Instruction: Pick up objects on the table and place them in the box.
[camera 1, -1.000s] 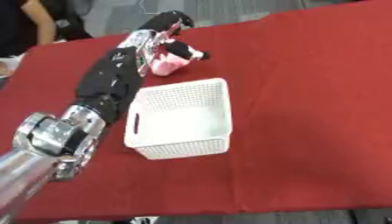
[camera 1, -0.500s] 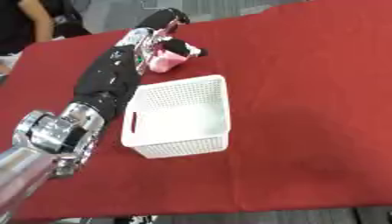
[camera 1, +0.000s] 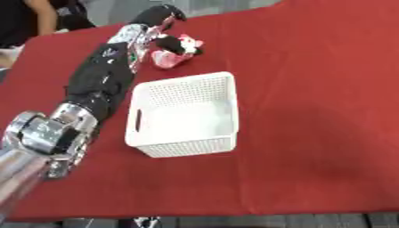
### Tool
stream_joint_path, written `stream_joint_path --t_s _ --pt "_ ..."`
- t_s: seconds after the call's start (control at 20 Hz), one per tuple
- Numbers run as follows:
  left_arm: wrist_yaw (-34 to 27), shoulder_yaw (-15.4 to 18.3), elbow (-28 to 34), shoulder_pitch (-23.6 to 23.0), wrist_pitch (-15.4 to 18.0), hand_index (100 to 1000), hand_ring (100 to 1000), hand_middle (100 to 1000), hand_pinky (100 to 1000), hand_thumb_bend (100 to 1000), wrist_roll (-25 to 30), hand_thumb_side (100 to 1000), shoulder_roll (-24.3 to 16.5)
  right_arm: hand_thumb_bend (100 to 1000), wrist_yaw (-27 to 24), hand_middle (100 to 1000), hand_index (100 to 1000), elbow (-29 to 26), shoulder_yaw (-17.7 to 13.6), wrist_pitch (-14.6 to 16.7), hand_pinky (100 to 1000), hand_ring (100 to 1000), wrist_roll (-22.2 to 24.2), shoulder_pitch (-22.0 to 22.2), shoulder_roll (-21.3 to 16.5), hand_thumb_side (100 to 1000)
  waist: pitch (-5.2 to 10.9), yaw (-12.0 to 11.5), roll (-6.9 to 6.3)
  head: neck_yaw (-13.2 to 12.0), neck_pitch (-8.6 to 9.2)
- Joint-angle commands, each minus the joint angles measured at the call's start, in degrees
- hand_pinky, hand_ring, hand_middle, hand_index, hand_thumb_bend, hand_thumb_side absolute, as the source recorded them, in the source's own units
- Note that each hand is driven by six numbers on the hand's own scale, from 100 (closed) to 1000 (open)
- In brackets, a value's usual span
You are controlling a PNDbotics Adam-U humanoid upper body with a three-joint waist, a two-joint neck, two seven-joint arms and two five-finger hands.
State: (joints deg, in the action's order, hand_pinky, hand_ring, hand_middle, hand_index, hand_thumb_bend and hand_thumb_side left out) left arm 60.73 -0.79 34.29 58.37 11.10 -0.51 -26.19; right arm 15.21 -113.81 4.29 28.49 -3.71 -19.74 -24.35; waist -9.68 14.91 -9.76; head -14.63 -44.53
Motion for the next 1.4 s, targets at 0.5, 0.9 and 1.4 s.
stream_joint_path --t_s 0.5,0.9,1.4 --pt "-3.3 -3.5 4.2 -2.7 3.7 801 612 699 484 670 0.9 652 -6.2 128 0.4 816 776 -0.8 0.4 0.3 606 706 0.3 -1.3 -2.6 811 0.3 0.5 -1.24 -0.3 0.41" --pt "-11.0 -7.5 7.4 -7.0 7.2 781 600 677 466 734 0.6 642 -11.0 137 0.9 816 775 -0.8 0.5 0.4 606 706 0.3 -1.2 -4.1 805 0.16 1.2 -3.14 -0.5 0.41" --pt "-14.8 -8.2 7.7 -7.9 7.3 777 591 677 453 721 2.6 641 -11.5 138 1.1 816 775 -0.8 0.5 0.7 605 706 0.2 -1.3 -4.0 806 -0.45 2.0 -3.18 -0.9 0.41"
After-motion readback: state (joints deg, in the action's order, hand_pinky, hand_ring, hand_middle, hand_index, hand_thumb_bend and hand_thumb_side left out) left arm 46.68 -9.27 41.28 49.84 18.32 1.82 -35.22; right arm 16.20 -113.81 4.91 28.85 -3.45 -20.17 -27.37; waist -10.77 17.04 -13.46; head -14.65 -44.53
